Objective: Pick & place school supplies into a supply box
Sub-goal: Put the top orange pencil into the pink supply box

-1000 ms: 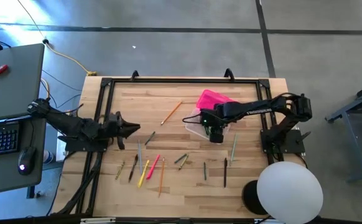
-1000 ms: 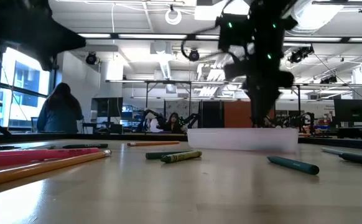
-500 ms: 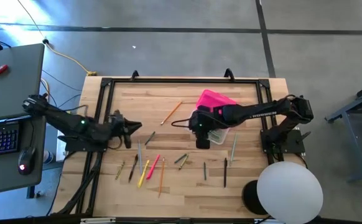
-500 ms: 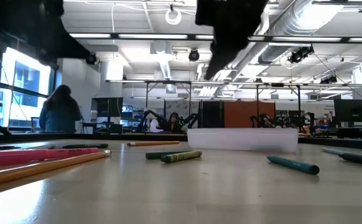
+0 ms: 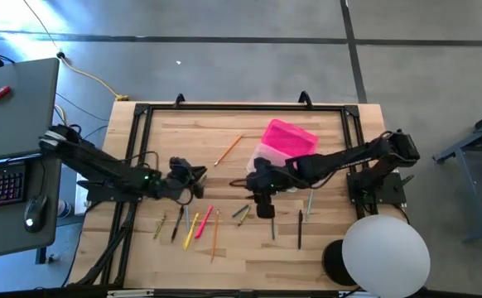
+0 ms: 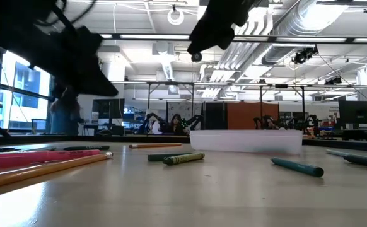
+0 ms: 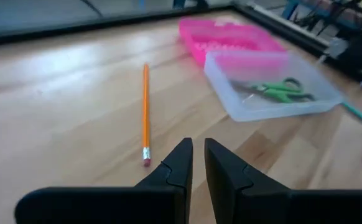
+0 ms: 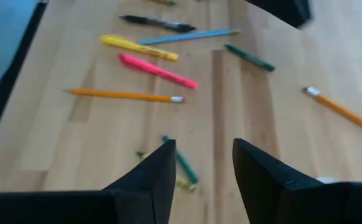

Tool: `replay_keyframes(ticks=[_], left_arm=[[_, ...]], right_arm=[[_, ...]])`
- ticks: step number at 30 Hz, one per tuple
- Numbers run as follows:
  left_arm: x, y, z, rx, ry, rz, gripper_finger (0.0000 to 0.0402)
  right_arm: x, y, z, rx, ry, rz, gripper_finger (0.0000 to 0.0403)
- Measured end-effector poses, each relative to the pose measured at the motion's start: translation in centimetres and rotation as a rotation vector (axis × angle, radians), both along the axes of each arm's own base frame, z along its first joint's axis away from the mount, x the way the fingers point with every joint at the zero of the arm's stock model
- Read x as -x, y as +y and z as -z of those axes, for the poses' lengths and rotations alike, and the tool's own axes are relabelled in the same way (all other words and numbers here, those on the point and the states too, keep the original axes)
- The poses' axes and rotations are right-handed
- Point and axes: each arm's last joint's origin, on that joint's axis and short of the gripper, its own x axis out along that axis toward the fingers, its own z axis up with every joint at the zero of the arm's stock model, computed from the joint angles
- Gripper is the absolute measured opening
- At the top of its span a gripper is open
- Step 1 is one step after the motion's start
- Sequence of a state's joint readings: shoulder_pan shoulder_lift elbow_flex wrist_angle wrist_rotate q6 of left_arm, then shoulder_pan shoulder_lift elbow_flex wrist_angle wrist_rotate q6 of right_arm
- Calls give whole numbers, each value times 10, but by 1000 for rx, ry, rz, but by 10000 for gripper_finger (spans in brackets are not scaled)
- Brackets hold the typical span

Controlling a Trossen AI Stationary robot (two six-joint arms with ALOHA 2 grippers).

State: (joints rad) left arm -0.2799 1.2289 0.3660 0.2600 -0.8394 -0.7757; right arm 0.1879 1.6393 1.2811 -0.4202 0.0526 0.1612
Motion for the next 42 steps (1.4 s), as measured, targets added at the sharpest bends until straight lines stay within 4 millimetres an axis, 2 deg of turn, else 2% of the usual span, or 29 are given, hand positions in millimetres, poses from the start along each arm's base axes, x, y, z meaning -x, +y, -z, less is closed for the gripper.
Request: replay_keyframes(ticks=[2,5,8,11,16,21,24,29,33,37,42], left_arm=[[-8,10,8,52,9,-3,74],[-16,26,15,110,11,-7,74],[-20,37,21,102,50,4,74],[-21,45,23,108,73,10,74],[-21,51,24,106,89,16,74],[-21,49,24,95,105,50,75],[-21,49,24,93,107,52,89],[-21,50,24,93,107,52,150],[-21,50,24,83,122,56,191],[-20,50,25,37,168,82,200],[-20,51,27,3,189,57,187]], right_arm=[[5,7,-3,-12,5,-10,132],[19,16,-20,-6,-32,-29,129],[38,23,-34,66,-53,19,130],[58,25,-37,133,-98,83,130],[84,21,-22,63,-200,86,129],[95,8,-3,-69,-413,48,129],[98,-3,10,-111,-486,12,129],[102,-23,35,-96,-413,72,129],[106,-30,47,-85,-381,93,128],[106,-31,47,-83,-384,99,129],[106,-31,46,-77,-392,96,129]])
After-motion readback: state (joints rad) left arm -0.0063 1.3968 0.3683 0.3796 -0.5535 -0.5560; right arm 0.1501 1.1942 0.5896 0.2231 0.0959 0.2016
